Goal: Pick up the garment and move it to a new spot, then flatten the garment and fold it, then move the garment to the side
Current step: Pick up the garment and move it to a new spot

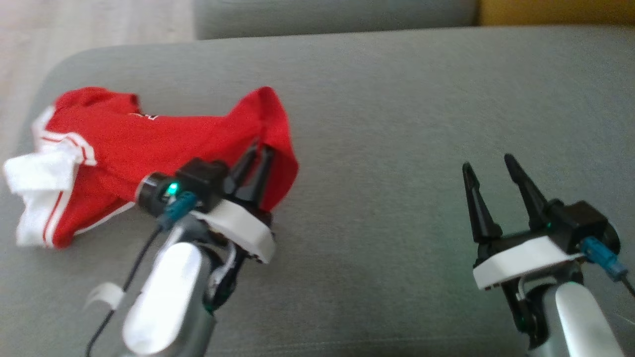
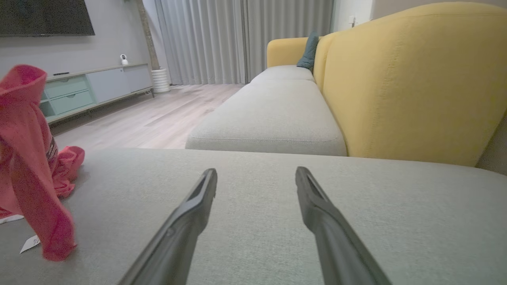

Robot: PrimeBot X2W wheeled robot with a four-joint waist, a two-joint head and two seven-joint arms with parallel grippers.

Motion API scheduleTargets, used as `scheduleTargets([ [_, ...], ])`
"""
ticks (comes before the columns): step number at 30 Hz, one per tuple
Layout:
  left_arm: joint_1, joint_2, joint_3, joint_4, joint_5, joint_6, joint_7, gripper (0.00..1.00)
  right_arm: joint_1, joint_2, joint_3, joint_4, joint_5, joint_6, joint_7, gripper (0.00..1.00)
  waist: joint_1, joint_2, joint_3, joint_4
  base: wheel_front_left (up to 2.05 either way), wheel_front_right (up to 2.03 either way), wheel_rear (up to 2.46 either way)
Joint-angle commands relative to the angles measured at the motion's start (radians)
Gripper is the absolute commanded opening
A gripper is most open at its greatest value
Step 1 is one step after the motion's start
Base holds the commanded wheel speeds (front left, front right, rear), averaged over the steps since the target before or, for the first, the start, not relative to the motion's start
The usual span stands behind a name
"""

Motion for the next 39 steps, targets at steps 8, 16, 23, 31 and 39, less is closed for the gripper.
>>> scheduleTargets([
  [8, -0.154, -0.024, -0.117, 0.027, -0.032, -0.016, -0.021, 0.0, -0.093, 0.012, 0.02, -0.063, 0.008, -0.001, -0.011, 1.0, 0.0001, 0.0, 0.159, -0.224, 0.0, 0.0, 0.0],
  [16, -0.342, -0.029, -0.278, 0.084, -0.118, 0.022, -0.068, 0.0, -0.13, 0.023, 0.022, -0.057, 0.025, -0.001, -0.049, 1.0, 0.0001, 0.0, 0.29, -0.33, 0.0, 0.0, 0.0],
  [23, -0.412, -0.03, -0.389, 0.199, -0.18, 0.063, -0.04, 0.0, -0.159, 0.024, 0.033, -0.024, 0.047, -0.001, -0.08, 1.0, 0.0001, 0.0, 0.332, -0.339, 0.0, 0.0, 0.0],
  [31, -0.429, -0.03, -0.493, 0.285, -0.206, 0.085, -0.078, 1.0, -0.172, 0.025, 0.025, 0.017, 0.051, -0.001, -0.091, 1.0, 0.0001, 0.0, 0.311, -0.305, 0.0, 0.0, 0.0],
  [39, -0.387, -0.023, -0.484, 0.291, -0.211, 0.141, -0.17, 1.0, -0.157, 0.025, 0.003, 0.031, 0.029, -0.001, -0.076, 1.0, 0.0001, 0.0, 0.249, -0.238, 0.0, 0.0, 0.0],
])
